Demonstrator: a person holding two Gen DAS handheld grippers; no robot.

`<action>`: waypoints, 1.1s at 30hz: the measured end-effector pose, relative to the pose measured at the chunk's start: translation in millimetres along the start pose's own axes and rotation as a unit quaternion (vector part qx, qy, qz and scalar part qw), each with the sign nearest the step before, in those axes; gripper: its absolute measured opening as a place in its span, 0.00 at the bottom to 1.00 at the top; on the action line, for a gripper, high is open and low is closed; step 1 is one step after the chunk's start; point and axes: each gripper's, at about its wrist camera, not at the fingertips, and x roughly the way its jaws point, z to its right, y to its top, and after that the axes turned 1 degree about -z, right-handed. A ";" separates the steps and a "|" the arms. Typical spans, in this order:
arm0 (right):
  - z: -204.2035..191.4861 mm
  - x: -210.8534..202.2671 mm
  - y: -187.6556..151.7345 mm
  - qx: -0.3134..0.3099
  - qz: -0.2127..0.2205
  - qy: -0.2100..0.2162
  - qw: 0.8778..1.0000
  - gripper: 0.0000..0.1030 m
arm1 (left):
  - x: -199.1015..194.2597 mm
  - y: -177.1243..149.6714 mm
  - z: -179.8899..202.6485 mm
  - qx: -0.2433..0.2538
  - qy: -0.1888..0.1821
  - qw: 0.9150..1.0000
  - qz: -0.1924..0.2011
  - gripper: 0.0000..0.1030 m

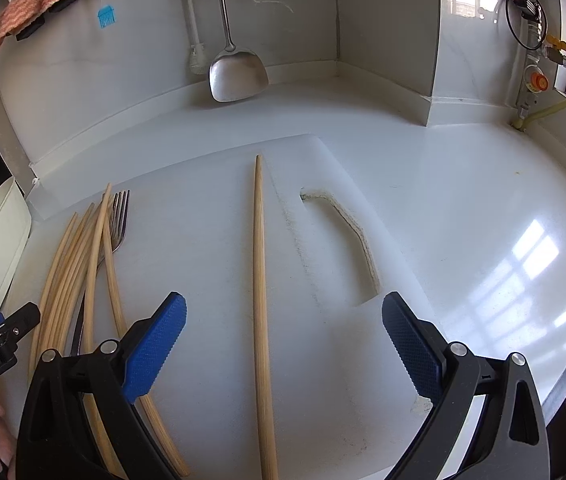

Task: Organize utensils
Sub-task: 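Move the left tool toward a wooden chopstick while the right tool approaches another chopstick, then close the left tool on one chopstick while the right tool closes on another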

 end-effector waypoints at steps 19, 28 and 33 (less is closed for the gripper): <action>-4.6 6.1 -0.6 -0.044 0.015 -0.021 0.999 0.84 | 3.6 1.0 14.9 0.005 0.022 1.000 0.013 0.91; -8.3 3.8 2.0 -0.050 0.019 0.000 0.999 0.65 | 1.1 2.2 23.9 0.019 0.014 1.000 0.019 0.67; -6.5 2.3 2.4 -0.052 0.021 -0.003 0.998 0.57 | -0.2 -0.1 27.0 0.026 0.007 0.999 0.022 0.56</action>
